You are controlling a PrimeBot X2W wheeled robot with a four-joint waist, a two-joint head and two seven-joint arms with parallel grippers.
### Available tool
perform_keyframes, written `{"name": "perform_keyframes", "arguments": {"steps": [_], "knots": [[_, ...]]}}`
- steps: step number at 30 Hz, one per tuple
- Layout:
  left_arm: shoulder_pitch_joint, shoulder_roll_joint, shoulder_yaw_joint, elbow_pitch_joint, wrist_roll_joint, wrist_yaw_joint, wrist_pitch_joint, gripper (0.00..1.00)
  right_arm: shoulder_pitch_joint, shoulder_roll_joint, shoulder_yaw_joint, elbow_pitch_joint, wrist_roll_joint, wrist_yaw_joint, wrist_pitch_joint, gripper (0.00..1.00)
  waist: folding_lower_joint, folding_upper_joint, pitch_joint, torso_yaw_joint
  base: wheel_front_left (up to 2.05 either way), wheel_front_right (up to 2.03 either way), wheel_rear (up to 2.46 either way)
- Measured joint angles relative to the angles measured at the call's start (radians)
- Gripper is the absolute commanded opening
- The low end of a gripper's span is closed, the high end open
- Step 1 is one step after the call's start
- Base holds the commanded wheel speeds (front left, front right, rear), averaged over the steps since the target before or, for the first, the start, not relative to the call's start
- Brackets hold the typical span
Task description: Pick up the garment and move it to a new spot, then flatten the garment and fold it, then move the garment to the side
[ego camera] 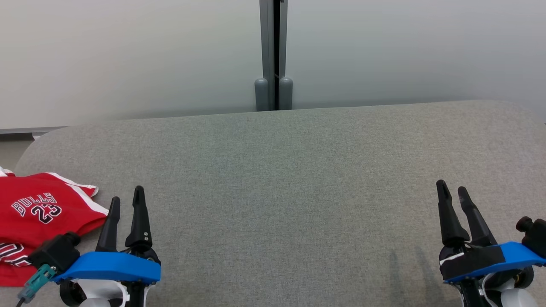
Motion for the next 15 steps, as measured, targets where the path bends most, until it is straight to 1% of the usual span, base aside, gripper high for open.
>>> {"name": "perform_keyframes", "arguments": {"steps": [15], "knots": [[0.0, 0.027, -0.043, 0.048, 0.176, 0.0, -0.041, 1.0, 0.01, 0.005, 0.005, -0.025, -0.169, 0.0, 0.028, 1.0, 0.0, 0.0, 0.0, 0.002, 0.0, 0.0, 0.0]]}}
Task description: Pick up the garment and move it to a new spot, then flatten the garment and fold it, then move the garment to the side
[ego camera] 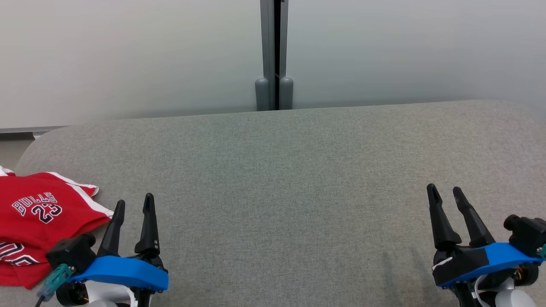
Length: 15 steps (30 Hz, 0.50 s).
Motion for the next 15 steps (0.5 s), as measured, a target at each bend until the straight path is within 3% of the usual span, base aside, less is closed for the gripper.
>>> {"name": "perform_keyframes", "arguments": {"steps": [15], "knots": [[-0.002, 0.017, -0.035, 0.053, 0.15, 0.003, -0.04, 1.0, 0.019, 0.006, -0.004, -0.014, -0.148, 0.0, 0.026, 1.0, 0.0, 0.0, -0.001, 0.003, 0.0, 0.0, 0.0]]}}
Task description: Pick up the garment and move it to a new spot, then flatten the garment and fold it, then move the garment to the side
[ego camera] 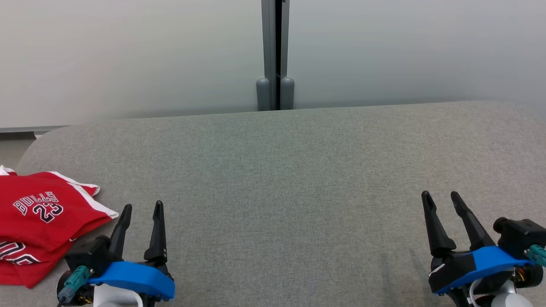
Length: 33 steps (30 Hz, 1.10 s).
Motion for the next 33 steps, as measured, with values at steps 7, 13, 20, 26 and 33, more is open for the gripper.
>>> {"name": "perform_keyframes", "arguments": {"steps": [7, 13, 20, 26, 33], "knots": [[-0.002, 0.005, -0.008, 0.017, 0.05, 0.006, -0.016, 1.0, 0.002, 0.002, 0.001, -0.008, -0.053, 0.0, 0.0, 1.0, 0.0, 0.0001, 0.002, 0.002, 0.0, 0.0, 0.0], [-0.006, 0.007, -0.014, 0.029, 0.088, 0.008, -0.028, 1.0, 0.002, 0.006, 0.002, -0.012, -0.089, 0.0, -0.002, 1.0, 0.0, 0.0, 0.004, 0.004, 0.0, 0.0, 0.0], [-0.006, 0.008, -0.019, 0.043, 0.127, 0.014, -0.04, 1.0, 0.007, 0.011, 0.002, -0.014, -0.129, 0.0, -0.01, 1.0, 0.0, 0.0, 0.006, 0.006, 0.0, 0.0, 0.0], [-0.007, 0.01, -0.022, 0.057, 0.153, 0.014, -0.053, 1.0, 0.009, 0.014, -0.002, -0.015, -0.163, 0.0, -0.02, 1.0, 0.0, 0.0, 0.007, 0.008, 0.0, 0.0, 0.0], [-0.01, 0.012, -0.027, 0.072, 0.187, 0.017, -0.066, 1.0, 0.014, 0.018, -0.008, -0.016, -0.194, 0.001, -0.031, 1.0, 0.0, 0.0, 0.008, 0.009, 0.0, 0.0, 0.0]]}}
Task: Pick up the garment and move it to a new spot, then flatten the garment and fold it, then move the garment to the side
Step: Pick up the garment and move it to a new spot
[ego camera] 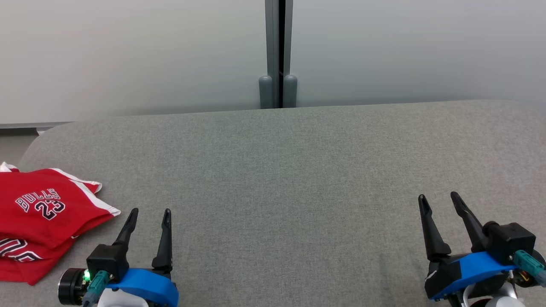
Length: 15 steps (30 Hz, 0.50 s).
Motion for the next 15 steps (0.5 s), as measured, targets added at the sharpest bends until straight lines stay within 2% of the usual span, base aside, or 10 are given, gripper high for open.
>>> {"name": "perform_keyframes", "arguments": {"steps": [15], "knots": [[-0.01, 0.002, -0.007, 0.018, 0.029, 0.014, -0.012, 1.0, 0.005, 0.006, -0.017, -0.007, -0.029, 0.0, -0.009, 1.0, 0.0, 0.0, 0.004, 0.016, 0.0, 0.0, 0.0]]}}
